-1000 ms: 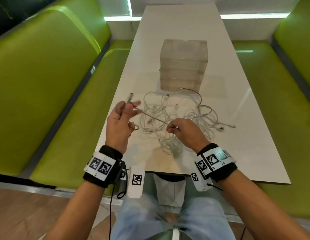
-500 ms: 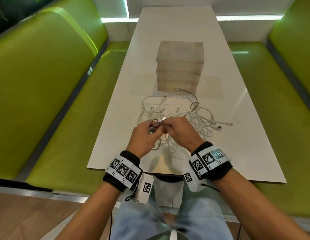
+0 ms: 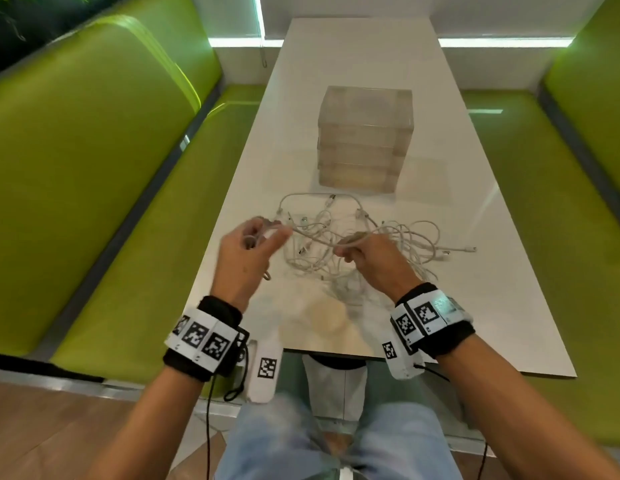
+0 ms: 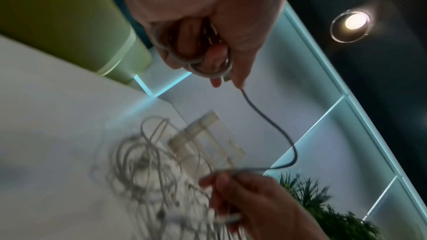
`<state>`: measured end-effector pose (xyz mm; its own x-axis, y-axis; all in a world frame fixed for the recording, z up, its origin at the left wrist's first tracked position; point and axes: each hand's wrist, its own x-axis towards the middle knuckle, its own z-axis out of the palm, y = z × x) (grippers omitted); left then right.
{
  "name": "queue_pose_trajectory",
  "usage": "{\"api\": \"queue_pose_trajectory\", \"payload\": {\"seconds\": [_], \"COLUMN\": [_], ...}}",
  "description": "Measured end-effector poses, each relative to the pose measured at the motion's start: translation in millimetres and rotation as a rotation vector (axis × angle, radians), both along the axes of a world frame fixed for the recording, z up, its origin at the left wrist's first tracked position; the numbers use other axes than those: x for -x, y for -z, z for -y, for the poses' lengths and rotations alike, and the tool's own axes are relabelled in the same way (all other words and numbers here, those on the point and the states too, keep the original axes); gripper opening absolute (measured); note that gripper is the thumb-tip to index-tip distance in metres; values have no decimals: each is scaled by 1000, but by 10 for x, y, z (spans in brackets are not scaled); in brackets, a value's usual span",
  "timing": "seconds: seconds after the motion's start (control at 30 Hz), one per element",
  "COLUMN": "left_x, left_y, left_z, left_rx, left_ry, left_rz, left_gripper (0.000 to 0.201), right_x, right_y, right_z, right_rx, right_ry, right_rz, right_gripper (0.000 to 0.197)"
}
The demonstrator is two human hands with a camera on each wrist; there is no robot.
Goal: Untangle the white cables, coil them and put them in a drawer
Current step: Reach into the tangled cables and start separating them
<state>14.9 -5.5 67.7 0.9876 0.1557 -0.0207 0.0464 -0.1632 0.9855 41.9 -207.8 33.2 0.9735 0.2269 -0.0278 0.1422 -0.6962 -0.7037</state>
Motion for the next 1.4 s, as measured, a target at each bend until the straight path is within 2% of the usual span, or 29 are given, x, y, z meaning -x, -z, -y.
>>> {"api": "queue_pose_trajectory", "payload": {"seconds": [0.07, 0.17, 0.33, 0.43, 0.5, 0.57, 0.67, 0.87, 0.97, 1.03, 1.07, 1.13, 1.2, 1.3, 1.4], "left_x": [19, 13, 11, -28, -66, -61, -10, 38, 55, 59, 57, 32, -8, -34, -27], "left_y": [123, 236, 299, 230, 160, 143, 205, 219, 193, 152, 108, -2, -130, -259, -186], "left_z": [174, 395, 484, 394, 331, 304, 343, 452, 476, 447, 417, 314, 171, -37, -125], "left_rx": [6, -49, -68, -10, -37, -76, -32, 54, 87, 112, 102, 108, 184, 249, 158], "left_ry": [110, 228, 151, 65, 97, 167, 231, 143, 121, 92, 66, -25, -139, -235, -189], "left_rz": [-51, -54, 19, 67, 60, 32, 19, 115, 101, 104, 126, 191, 273, 346, 273], "left_gripper": [29, 26, 10, 3, 3, 6, 16, 13, 11, 9, 9, 22, 27, 18, 14], "right_x": [57, 145, 156, 101, 106, 135, 162, 109, 132, 123, 106, 30, -22, -59, -70], "right_y": [-53, -87, -96, -22, -8, -60, -145, -83, -113, -122, -107, -6, 97, 179, 137], "right_z": [-100, -187, -181, -129, -83, -108, -195, -206, -209, -186, -161, -72, 39, 143, 111], "right_rx": [-14, -49, -88, -169, -220, -202, -133, -108, -156, -220, -179, 19, 121, 68, -9], "right_ry": [-46, -141, -163, -60, -11, -64, -138, -166, -112, -91, -102, -109, -59, -11, -16], "right_rz": [6, 66, 73, -30, -63, -41, 29, 113, 48, -18, -32, -27, -55, -75, -65], "right_gripper": [23, 21, 16, 13, 11, 17, 18, 9, 14, 7, 2, 5, 8, 14, 17]}}
